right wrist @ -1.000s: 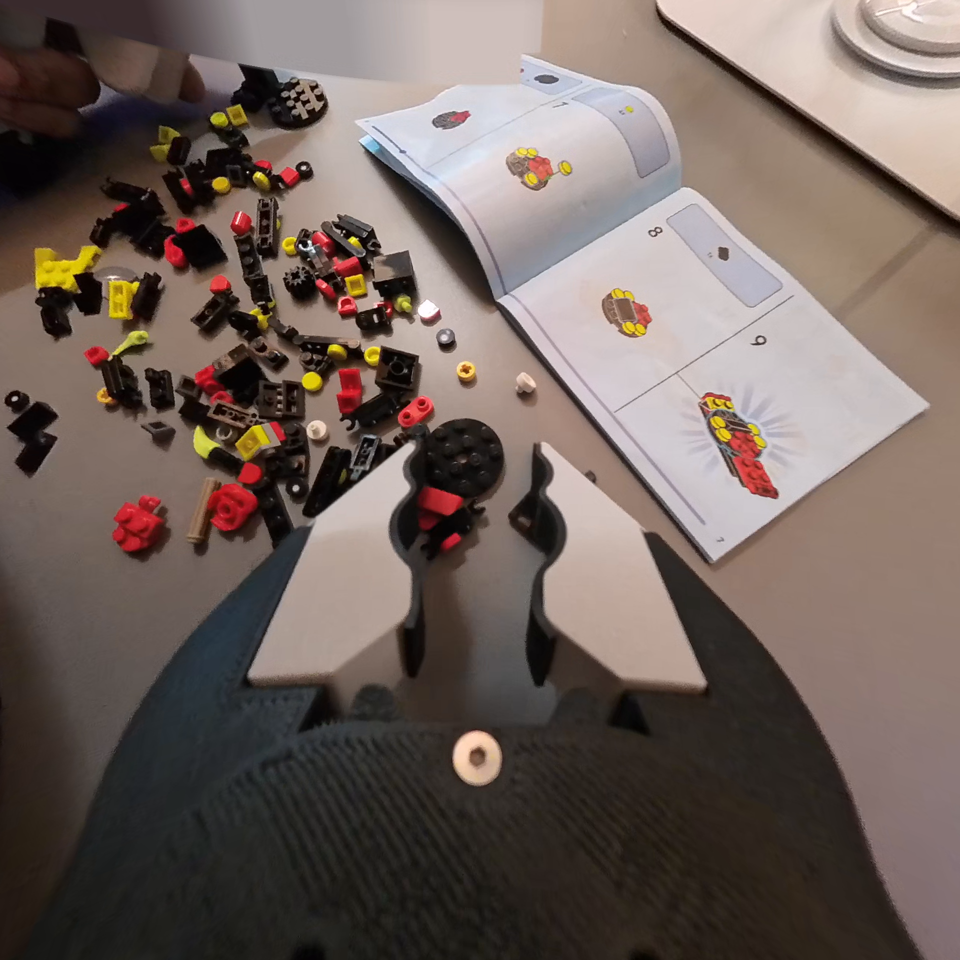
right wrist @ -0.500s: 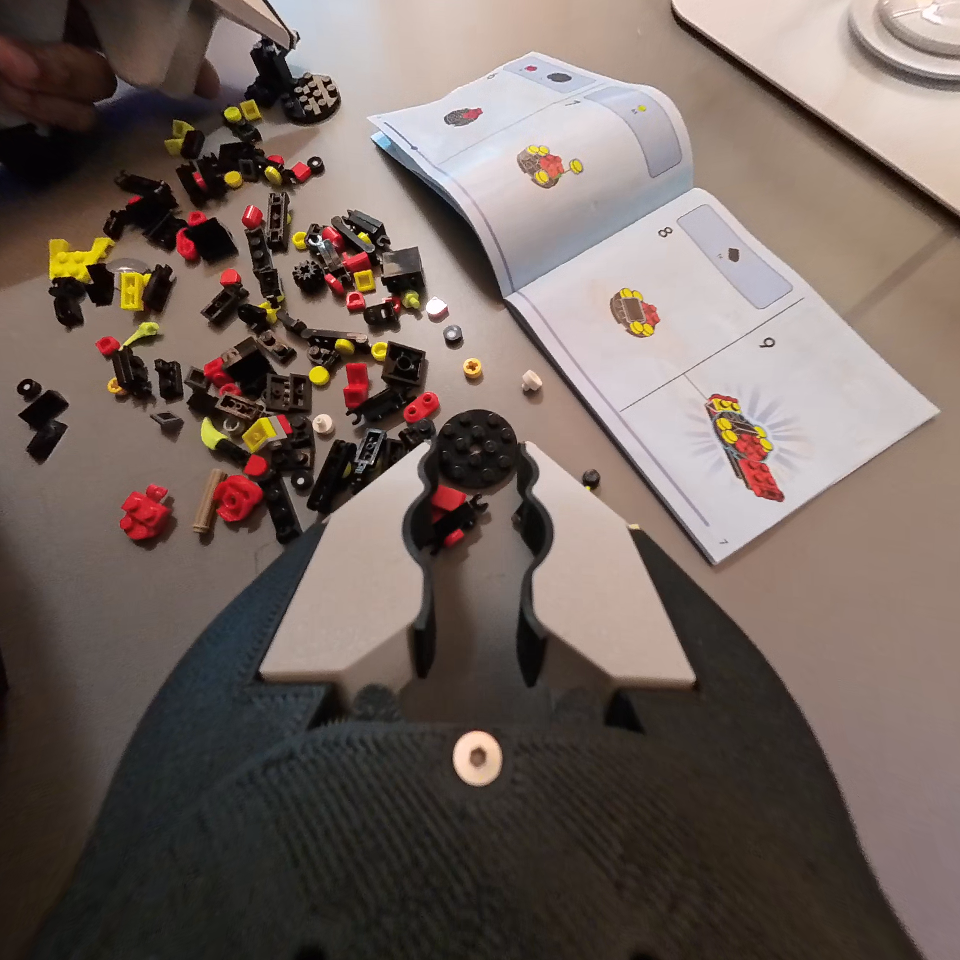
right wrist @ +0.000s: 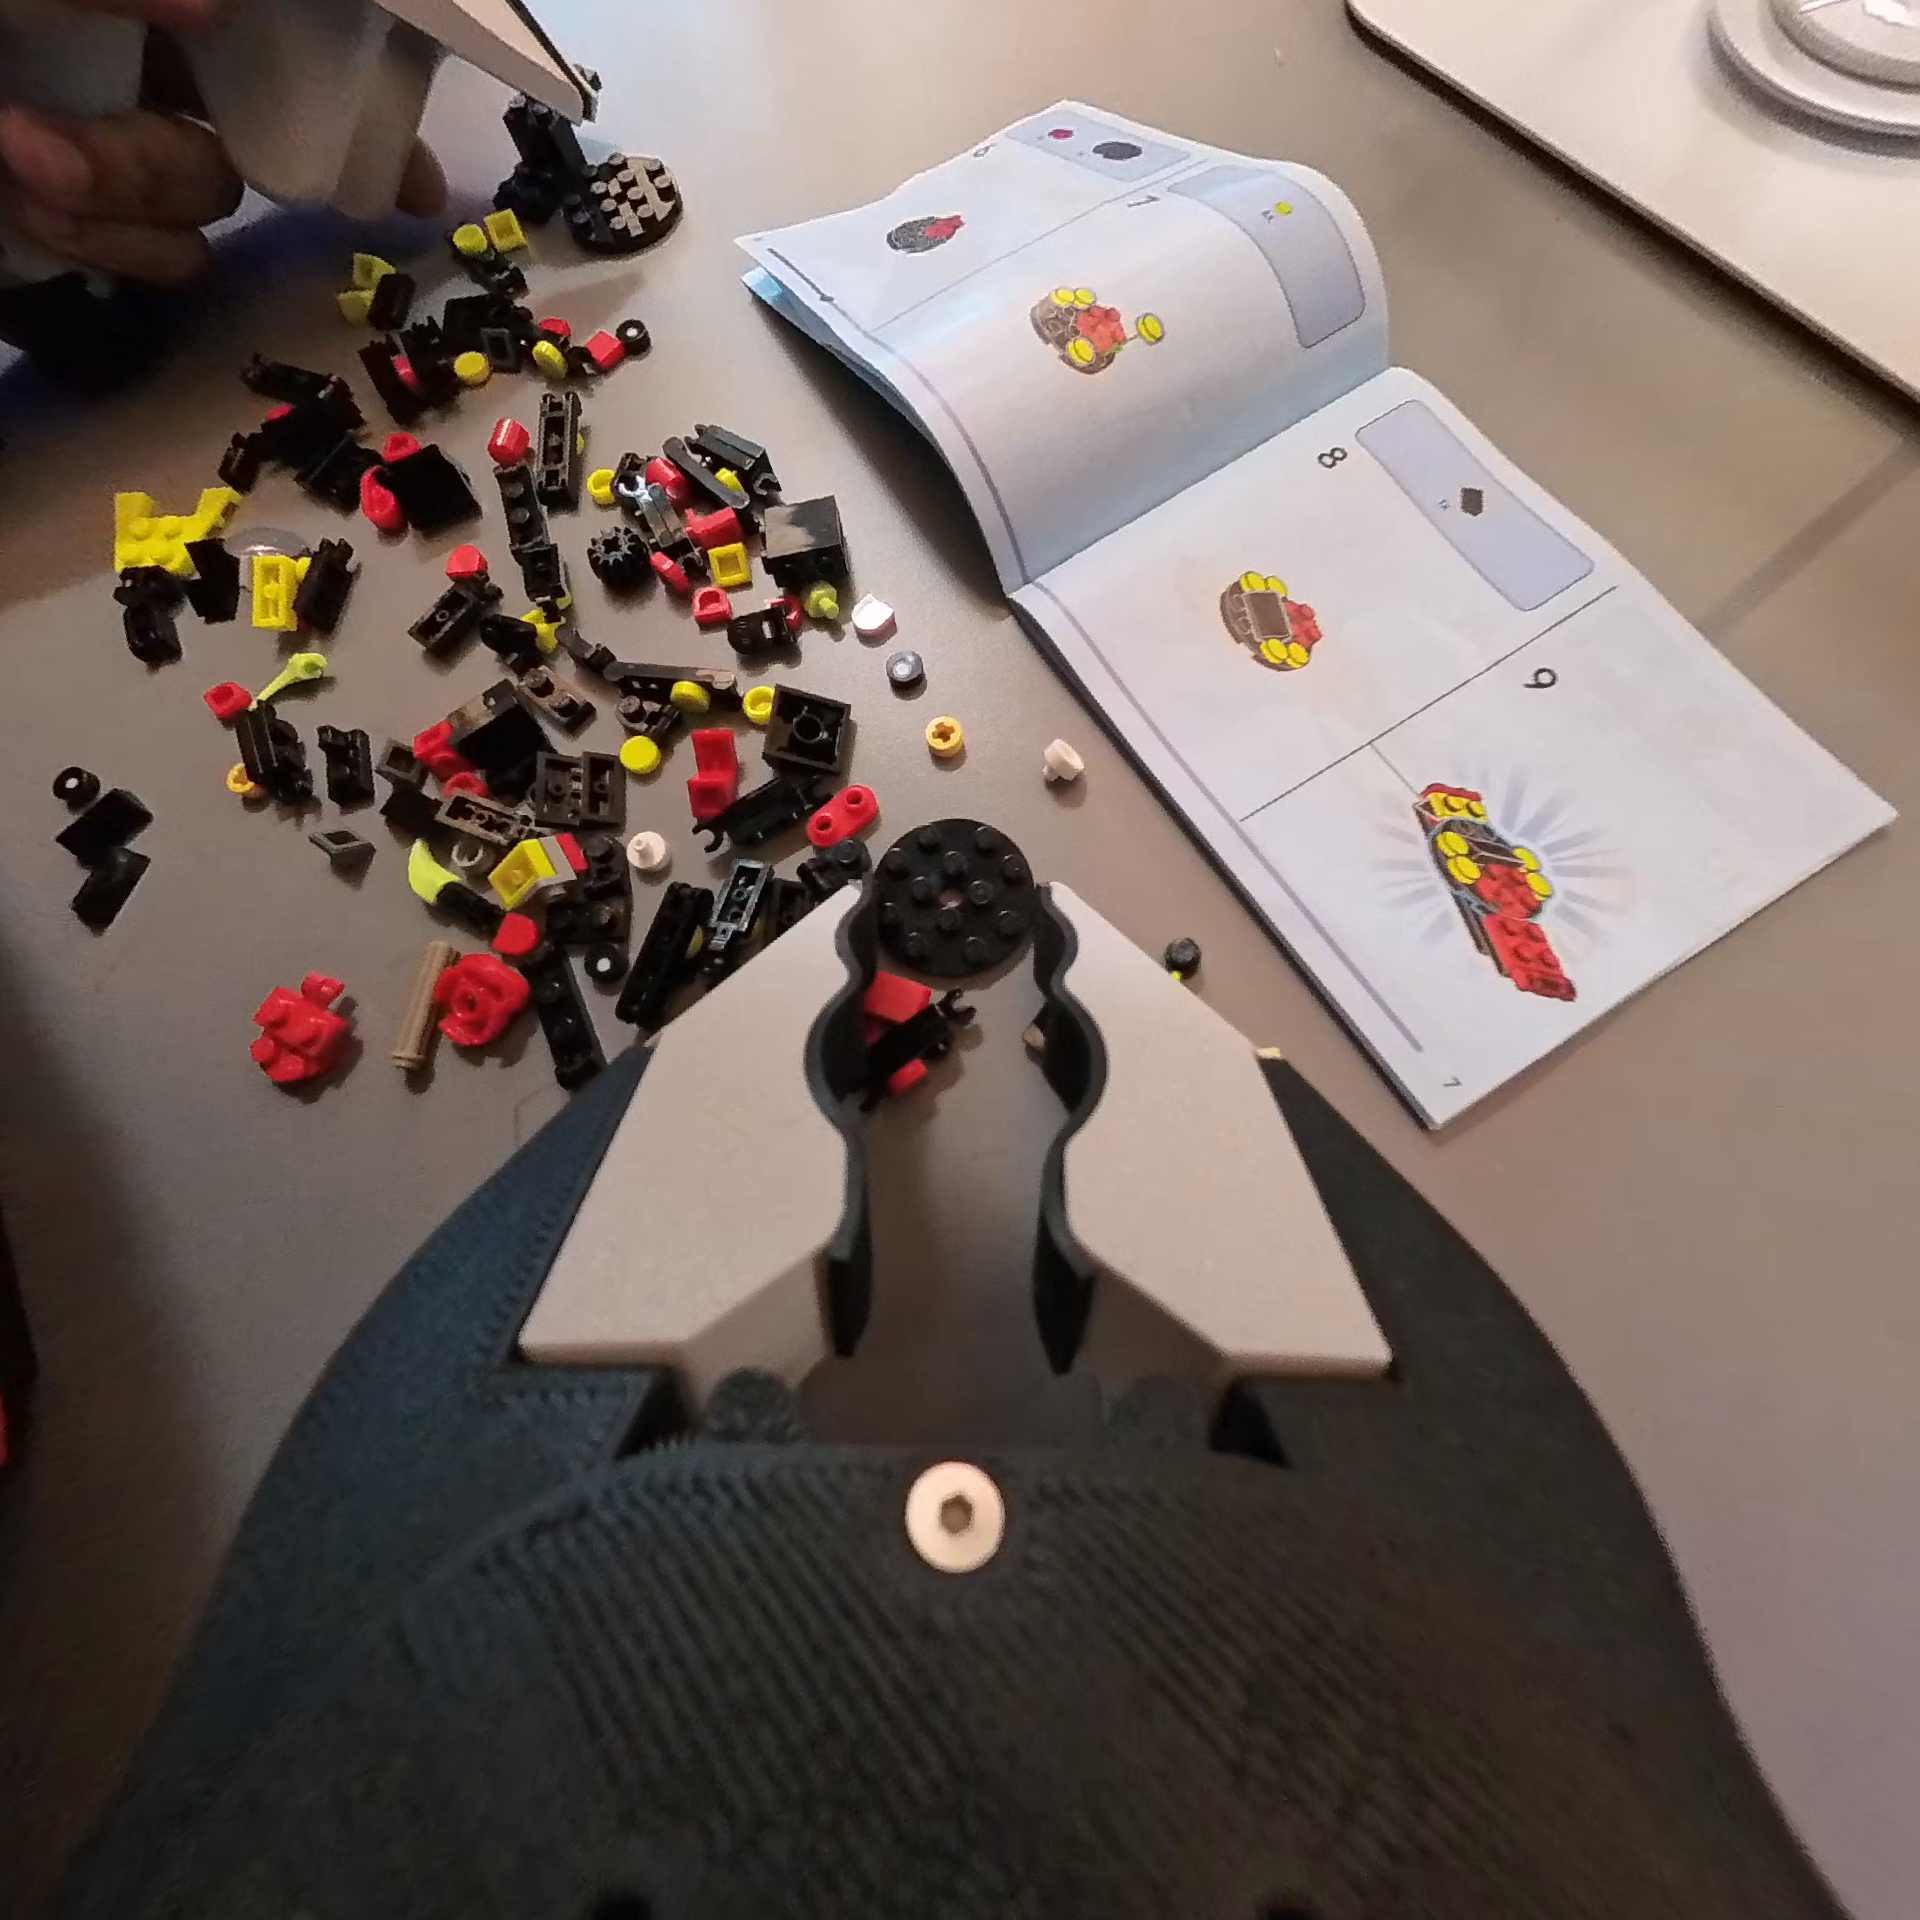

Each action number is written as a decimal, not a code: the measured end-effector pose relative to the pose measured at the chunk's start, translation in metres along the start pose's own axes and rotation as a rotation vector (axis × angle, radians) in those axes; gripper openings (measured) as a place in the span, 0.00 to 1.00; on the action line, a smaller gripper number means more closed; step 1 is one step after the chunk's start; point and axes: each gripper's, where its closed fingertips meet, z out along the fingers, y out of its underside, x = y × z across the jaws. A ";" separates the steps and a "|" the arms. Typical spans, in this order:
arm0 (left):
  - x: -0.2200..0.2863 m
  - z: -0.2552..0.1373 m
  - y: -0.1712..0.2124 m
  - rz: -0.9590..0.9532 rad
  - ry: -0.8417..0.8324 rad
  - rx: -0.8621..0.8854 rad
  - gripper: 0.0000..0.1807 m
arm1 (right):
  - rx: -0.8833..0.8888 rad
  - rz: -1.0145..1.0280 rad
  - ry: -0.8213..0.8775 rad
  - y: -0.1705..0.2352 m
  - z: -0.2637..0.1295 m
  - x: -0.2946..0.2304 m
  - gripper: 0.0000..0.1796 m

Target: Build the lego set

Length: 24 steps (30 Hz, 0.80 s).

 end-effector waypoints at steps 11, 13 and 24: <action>-0.001 0.001 0.001 -0.017 0.000 -0.005 0.01 | 0.001 0.007 -0.006 0.000 0.000 0.000 0.16; -0.002 0.001 0.001 -0.018 0.000 -0.007 0.01 | 0.000 0.005 -0.004 0.000 0.000 0.000 0.16; -0.001 0.001 0.001 -0.011 -0.002 -0.008 0.01 | 0.000 0.001 -0.001 0.000 0.000 0.000 0.16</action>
